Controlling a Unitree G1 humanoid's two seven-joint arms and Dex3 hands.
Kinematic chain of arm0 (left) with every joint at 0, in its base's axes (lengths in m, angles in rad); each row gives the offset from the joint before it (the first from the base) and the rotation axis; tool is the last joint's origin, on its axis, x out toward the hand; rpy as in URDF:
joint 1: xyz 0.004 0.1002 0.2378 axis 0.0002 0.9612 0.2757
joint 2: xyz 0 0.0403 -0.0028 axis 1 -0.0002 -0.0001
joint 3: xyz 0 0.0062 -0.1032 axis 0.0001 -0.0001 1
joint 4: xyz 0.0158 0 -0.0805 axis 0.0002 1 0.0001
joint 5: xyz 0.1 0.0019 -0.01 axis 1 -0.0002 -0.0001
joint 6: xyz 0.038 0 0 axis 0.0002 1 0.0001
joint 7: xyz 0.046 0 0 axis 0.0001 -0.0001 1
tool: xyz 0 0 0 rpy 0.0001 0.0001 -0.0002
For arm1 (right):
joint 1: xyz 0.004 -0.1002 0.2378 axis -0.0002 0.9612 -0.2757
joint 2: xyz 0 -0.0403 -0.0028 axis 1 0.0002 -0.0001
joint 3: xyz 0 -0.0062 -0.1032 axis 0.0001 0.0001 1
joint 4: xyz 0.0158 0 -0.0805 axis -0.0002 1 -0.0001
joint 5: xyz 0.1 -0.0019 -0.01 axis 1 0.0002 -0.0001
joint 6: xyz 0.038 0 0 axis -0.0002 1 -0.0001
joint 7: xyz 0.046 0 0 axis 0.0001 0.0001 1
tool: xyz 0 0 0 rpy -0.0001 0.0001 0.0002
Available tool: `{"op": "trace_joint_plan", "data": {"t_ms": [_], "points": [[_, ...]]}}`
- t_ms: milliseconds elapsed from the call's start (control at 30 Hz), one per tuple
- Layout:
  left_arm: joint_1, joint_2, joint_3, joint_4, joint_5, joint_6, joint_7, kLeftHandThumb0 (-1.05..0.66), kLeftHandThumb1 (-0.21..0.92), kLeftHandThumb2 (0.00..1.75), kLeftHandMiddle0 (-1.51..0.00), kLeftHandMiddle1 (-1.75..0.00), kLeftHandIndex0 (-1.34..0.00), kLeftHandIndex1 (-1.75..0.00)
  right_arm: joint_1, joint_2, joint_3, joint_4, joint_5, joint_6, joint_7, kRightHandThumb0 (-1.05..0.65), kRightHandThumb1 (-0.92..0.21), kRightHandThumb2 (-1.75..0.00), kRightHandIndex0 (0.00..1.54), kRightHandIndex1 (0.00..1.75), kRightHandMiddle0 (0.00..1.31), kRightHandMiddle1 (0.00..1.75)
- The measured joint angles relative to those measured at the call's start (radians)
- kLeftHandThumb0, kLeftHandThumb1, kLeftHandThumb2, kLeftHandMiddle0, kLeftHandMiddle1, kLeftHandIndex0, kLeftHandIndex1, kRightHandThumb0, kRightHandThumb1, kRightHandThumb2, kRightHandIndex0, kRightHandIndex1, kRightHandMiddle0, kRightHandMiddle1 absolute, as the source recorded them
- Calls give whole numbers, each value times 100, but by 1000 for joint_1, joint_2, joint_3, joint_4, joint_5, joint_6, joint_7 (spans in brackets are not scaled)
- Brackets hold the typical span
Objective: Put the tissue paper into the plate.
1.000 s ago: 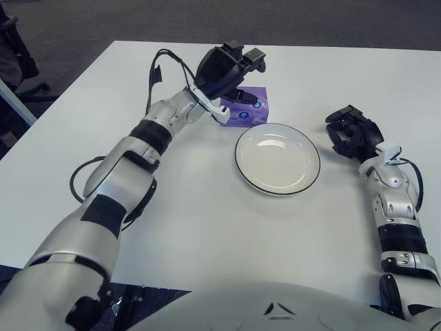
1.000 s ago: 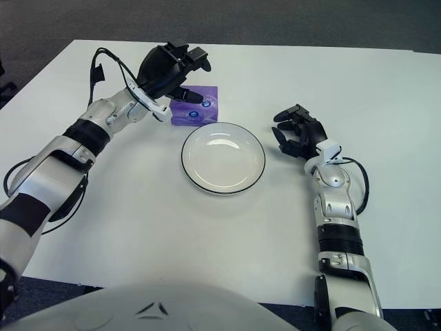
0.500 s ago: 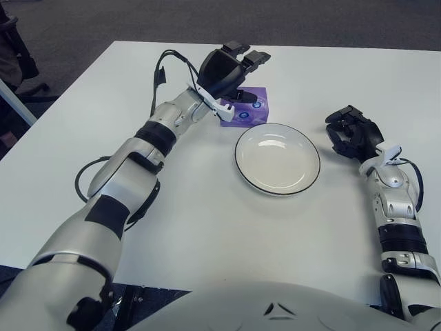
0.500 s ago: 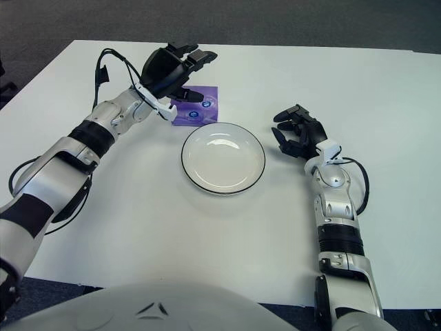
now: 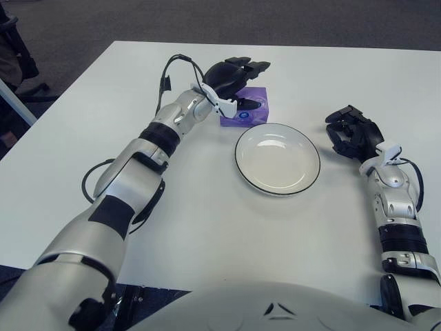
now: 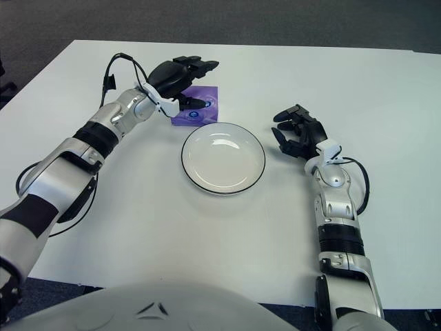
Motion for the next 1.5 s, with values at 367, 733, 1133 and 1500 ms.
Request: {"op": "trace_joint_plan", "data": {"t_ms": [367,733,1133,1500], "points": [[9,-24,44,10,-111,-3,-160,-105,92,71,-24,0,-16,0,1,0,0,0,0,0,0,-1,-70,-62,59,148,42,136],[10,-43,55,96,-146,-31,-222,-105,92,71,-24,0,-15,0,1,-2,2,-1,0,0,0,-1,-71,-61,59,148,42,135],[7,-50,-23,154,-7,-14,-108,-105,92,75,-21,0,-15,0,2,-5,5,-1,0,0,0,-1,-71,-60,59,148,42,135],[-26,-67,-105,245,98,-4,38,-105,92,84,-19,0,-15,0,6,-12,9,-4,0,0,0,-1,-73,-55,59,146,44,132]]}}
